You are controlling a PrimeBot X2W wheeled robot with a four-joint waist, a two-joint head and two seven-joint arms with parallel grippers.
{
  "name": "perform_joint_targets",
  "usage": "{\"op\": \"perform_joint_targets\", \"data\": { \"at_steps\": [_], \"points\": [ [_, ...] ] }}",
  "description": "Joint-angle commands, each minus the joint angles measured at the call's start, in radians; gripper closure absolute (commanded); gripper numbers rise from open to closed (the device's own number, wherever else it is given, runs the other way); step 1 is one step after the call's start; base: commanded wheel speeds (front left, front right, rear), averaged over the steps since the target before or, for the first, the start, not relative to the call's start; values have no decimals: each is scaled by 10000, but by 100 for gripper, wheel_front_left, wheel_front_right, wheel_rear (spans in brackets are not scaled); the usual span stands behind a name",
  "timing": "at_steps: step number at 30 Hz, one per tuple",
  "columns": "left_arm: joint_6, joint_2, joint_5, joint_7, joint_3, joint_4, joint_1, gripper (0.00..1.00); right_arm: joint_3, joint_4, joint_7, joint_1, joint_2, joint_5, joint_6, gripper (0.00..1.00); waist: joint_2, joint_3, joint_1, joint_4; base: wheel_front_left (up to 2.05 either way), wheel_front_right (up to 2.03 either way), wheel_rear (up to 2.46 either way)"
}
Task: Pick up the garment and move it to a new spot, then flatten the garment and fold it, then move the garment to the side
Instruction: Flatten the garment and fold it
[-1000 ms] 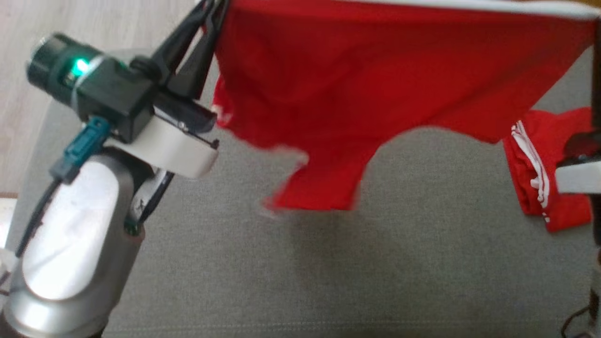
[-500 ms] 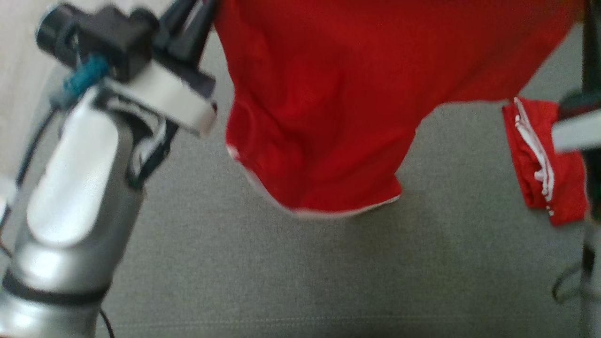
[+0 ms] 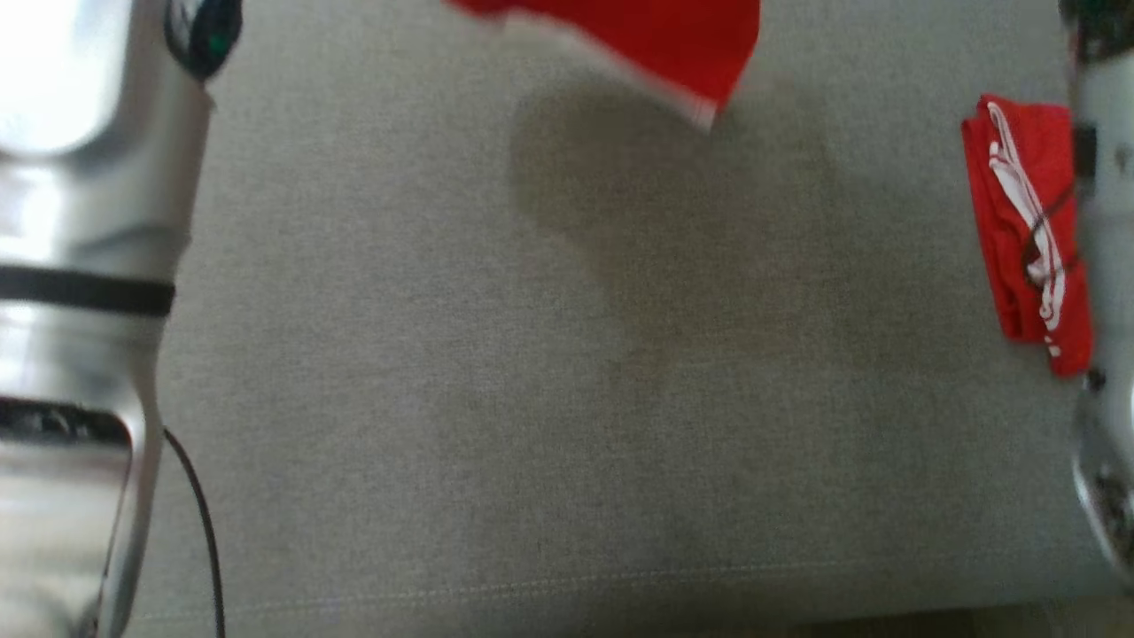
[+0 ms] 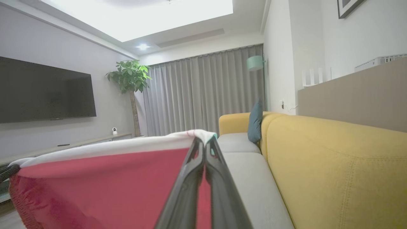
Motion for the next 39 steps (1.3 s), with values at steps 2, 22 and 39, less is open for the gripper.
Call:
{"op": "perform_joint_targets", "data": {
  "at_steps": [2,22,39],
  "points": [
    [22,165,47,-104,379,566,-903,100,571,820,-608,-1000,441,223,37,100,0,383,0,-126,0,0,0],
    [-59,-1015,-1153,-123,1162,2260,3032,100,3296,2822,-2207,3039,457,3134,37,100,0,1170,0,-109,0,0,0],
    [439,-215,-1082,555,1518,-3642,10451,100,214,-3640,515,11328,-314,1930,37,100,0,-762,0,99,0,0,0]
  ]
}}
